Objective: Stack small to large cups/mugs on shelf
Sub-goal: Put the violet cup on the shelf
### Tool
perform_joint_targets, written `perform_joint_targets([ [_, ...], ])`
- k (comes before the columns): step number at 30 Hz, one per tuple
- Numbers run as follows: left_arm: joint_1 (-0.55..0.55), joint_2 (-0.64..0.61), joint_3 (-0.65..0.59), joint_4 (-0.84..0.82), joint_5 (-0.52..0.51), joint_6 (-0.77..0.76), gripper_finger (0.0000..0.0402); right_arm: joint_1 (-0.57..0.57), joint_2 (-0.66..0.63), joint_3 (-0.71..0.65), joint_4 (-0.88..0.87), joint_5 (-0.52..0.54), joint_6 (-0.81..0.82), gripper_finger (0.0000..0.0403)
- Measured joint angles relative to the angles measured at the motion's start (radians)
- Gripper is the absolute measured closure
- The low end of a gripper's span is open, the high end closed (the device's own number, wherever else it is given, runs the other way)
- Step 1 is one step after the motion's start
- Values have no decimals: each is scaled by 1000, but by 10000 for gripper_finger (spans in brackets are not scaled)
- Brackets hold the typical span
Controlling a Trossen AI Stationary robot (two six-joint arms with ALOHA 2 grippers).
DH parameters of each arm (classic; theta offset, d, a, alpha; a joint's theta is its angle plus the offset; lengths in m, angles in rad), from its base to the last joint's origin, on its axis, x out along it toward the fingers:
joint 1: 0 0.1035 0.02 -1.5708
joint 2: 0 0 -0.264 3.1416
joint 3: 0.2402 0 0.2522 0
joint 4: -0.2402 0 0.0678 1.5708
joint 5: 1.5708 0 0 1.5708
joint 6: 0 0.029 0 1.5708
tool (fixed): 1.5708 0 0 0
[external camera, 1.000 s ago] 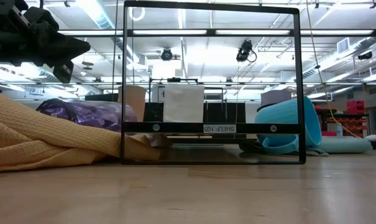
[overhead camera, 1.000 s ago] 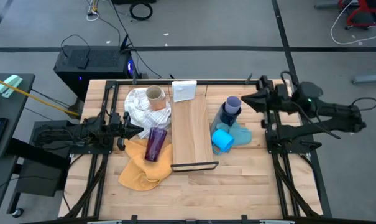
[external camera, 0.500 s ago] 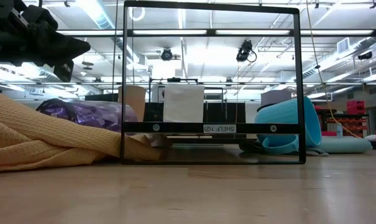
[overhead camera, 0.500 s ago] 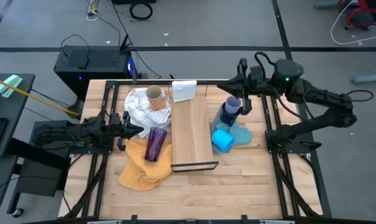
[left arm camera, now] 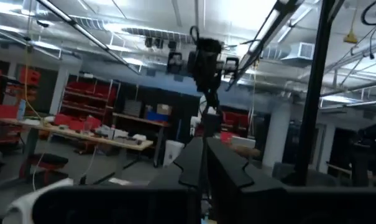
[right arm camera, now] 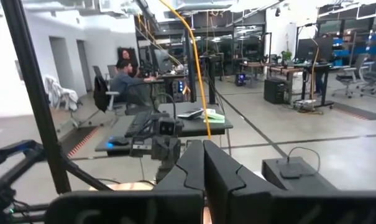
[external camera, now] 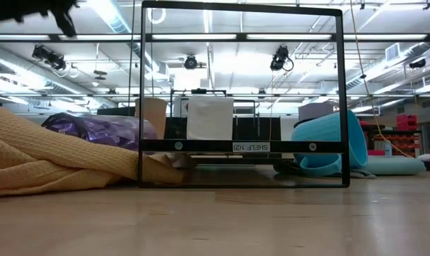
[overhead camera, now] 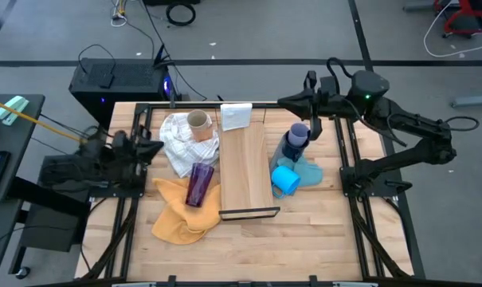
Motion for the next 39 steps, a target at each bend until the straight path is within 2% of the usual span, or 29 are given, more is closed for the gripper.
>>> perform_joint_targets([
  [2, 0, 41, 87, -45, 0, 25, 378, 1, 0, 0, 20, 0, 21, 391],
  [5, 0, 131, 231, -195, 0, 59, 371, 1, -1, 0, 55, 0, 38, 384],
  [14, -2, 459, 656, -593, 1, 100, 333, 1, -11, -1, 83, 0, 59, 382],
  [17, -2, 548, 780, -670, 4, 108, 321, 1, -20, -1, 81, 0, 59, 382],
  [23, -2, 712, 993, -678, 13, 113, 310, 1, -42, -1, 39, 0, 76, 382],
  [28, -2, 856, 1079, -671, 13, 113, 317, 1, -32, -1, -87, 0, 111, 383],
  [35, 0, 1037, 1089, -640, 11, 84, 326, -5, -26, -1, -280, 14, 75, 395],
  [39, 0, 1080, 1089, -663, -48, 52, 321, -46, -60, -2, -403, 26, 57, 395],
])
